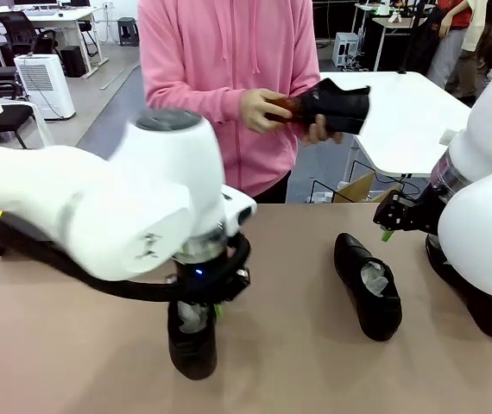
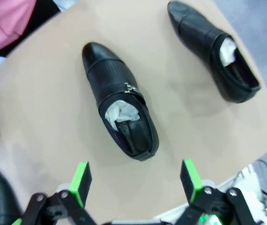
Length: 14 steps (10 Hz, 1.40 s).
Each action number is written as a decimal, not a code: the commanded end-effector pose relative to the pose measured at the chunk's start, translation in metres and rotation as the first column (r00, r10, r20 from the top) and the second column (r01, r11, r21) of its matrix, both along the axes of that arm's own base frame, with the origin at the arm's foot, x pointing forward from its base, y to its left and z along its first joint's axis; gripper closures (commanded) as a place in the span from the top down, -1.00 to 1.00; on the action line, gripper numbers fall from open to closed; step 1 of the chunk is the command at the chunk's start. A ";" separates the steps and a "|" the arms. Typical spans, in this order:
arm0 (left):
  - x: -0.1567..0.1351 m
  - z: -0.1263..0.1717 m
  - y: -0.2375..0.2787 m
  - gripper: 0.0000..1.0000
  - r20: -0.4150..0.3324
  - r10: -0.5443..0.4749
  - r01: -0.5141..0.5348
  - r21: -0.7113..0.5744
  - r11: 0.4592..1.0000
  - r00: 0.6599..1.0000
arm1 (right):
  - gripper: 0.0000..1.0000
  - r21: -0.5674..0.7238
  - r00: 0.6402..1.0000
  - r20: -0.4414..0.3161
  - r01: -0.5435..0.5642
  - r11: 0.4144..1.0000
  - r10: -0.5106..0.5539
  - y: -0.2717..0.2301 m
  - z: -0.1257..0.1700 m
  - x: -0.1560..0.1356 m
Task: Organize the shoes by placing them on the stand.
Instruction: Place the Shoe from the middle of the table onto the Shoes Stand.
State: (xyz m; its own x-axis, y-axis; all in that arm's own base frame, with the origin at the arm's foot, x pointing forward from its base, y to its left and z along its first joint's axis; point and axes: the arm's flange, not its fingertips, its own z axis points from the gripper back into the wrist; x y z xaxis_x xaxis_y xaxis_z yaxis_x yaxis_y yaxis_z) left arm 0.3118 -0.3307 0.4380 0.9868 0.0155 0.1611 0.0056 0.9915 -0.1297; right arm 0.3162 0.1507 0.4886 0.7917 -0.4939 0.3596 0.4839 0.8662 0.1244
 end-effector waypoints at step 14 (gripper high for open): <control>0.047 0.102 0.248 -1.00 0.379 -0.107 -0.011 0.297 0.955 0.919 | 1.00 0.002 1.000 0.004 -0.005 1.000 0.005 0.000 0.001 0.000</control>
